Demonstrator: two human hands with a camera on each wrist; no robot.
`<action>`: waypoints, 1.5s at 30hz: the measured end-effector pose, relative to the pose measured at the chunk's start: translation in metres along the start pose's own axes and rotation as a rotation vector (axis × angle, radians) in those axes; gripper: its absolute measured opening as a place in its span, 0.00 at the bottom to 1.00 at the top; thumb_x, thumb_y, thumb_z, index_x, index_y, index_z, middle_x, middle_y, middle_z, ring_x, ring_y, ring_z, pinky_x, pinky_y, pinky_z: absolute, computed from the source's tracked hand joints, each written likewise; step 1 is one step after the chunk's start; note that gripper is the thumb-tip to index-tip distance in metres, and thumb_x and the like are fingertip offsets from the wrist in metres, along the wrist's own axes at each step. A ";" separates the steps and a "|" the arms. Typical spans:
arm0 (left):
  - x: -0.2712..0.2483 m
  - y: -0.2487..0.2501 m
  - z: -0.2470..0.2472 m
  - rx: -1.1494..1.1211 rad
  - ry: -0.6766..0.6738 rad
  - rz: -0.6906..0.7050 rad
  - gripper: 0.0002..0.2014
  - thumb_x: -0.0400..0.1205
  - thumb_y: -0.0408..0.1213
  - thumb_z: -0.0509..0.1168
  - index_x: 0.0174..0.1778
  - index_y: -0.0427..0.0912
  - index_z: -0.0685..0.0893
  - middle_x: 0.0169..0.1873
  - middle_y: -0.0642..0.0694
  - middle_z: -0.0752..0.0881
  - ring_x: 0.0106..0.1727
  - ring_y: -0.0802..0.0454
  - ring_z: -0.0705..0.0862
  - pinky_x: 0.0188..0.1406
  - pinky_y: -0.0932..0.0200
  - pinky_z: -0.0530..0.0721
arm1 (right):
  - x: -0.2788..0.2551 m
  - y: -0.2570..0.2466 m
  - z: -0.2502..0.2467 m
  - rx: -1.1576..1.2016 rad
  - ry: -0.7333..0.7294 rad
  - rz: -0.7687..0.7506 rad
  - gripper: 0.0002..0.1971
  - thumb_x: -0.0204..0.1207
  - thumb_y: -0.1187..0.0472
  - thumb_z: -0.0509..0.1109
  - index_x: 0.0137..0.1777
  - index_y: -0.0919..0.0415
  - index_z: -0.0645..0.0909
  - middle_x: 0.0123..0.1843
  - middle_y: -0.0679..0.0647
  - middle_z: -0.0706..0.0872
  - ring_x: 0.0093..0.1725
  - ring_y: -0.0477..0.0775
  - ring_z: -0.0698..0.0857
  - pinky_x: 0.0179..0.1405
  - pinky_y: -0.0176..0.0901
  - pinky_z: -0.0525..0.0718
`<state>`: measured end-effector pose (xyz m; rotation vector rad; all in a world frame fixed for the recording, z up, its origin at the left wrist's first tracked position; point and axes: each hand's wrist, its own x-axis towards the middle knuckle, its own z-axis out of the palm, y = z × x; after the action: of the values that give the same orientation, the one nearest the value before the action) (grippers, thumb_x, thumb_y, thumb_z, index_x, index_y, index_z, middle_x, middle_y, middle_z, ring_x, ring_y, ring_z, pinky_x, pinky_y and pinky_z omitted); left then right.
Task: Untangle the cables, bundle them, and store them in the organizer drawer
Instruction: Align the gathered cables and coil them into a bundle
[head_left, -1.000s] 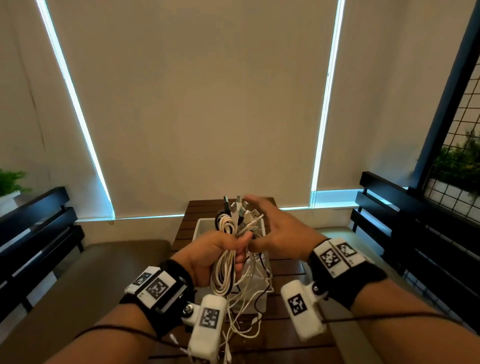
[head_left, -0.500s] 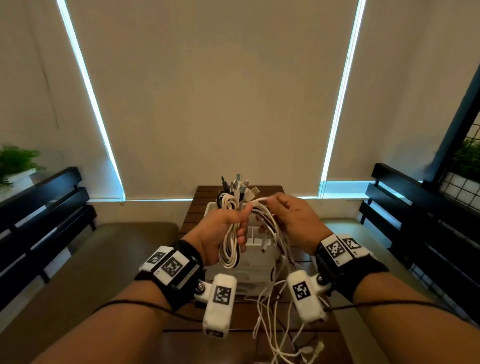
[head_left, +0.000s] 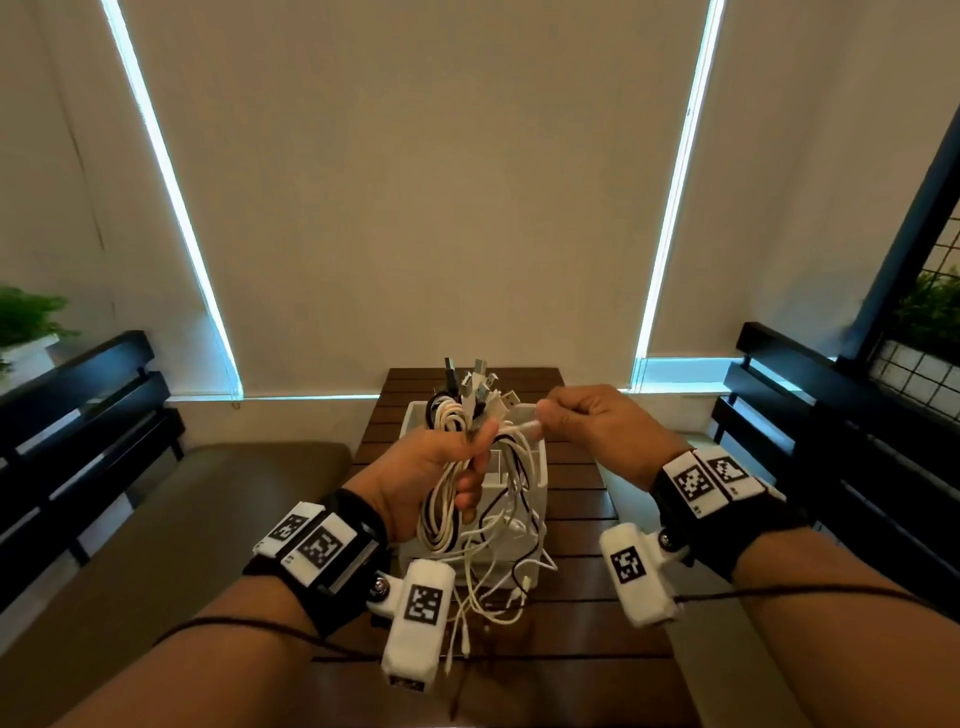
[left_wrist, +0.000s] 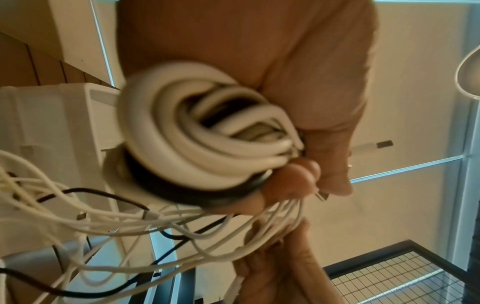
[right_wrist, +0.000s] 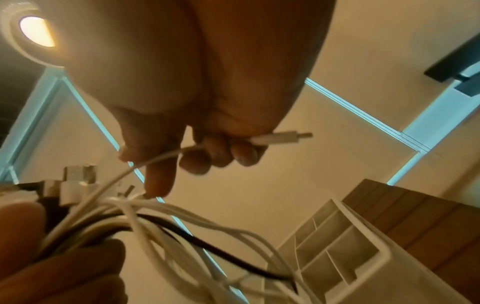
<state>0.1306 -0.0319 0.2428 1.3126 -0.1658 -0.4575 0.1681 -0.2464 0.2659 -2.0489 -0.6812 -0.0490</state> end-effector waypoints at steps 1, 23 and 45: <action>0.000 0.000 -0.001 -0.010 -0.006 0.002 0.17 0.72 0.50 0.72 0.30 0.40 0.77 0.19 0.48 0.72 0.18 0.53 0.73 0.22 0.61 0.76 | -0.002 0.003 0.003 0.008 -0.040 0.031 0.11 0.81 0.53 0.67 0.39 0.50 0.87 0.39 0.53 0.87 0.40 0.42 0.81 0.47 0.40 0.78; -0.003 0.003 0.008 -0.034 0.008 0.044 0.16 0.70 0.48 0.73 0.27 0.40 0.81 0.18 0.47 0.73 0.17 0.54 0.73 0.21 0.61 0.76 | -0.019 -0.008 0.020 0.804 -0.384 0.342 0.22 0.78 0.44 0.63 0.47 0.66 0.82 0.29 0.59 0.79 0.34 0.61 0.84 0.44 0.54 0.82; 0.010 -0.008 0.022 0.120 0.123 0.061 0.14 0.75 0.37 0.74 0.53 0.32 0.88 0.43 0.34 0.88 0.44 0.41 0.85 0.45 0.47 0.80 | -0.011 -0.015 0.055 0.539 0.224 0.263 0.13 0.87 0.58 0.57 0.40 0.59 0.71 0.27 0.56 0.77 0.22 0.51 0.74 0.26 0.46 0.74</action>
<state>0.1302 -0.0571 0.2397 1.4455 -0.1320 -0.3176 0.1390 -0.2011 0.2441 -1.5646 -0.2433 0.0521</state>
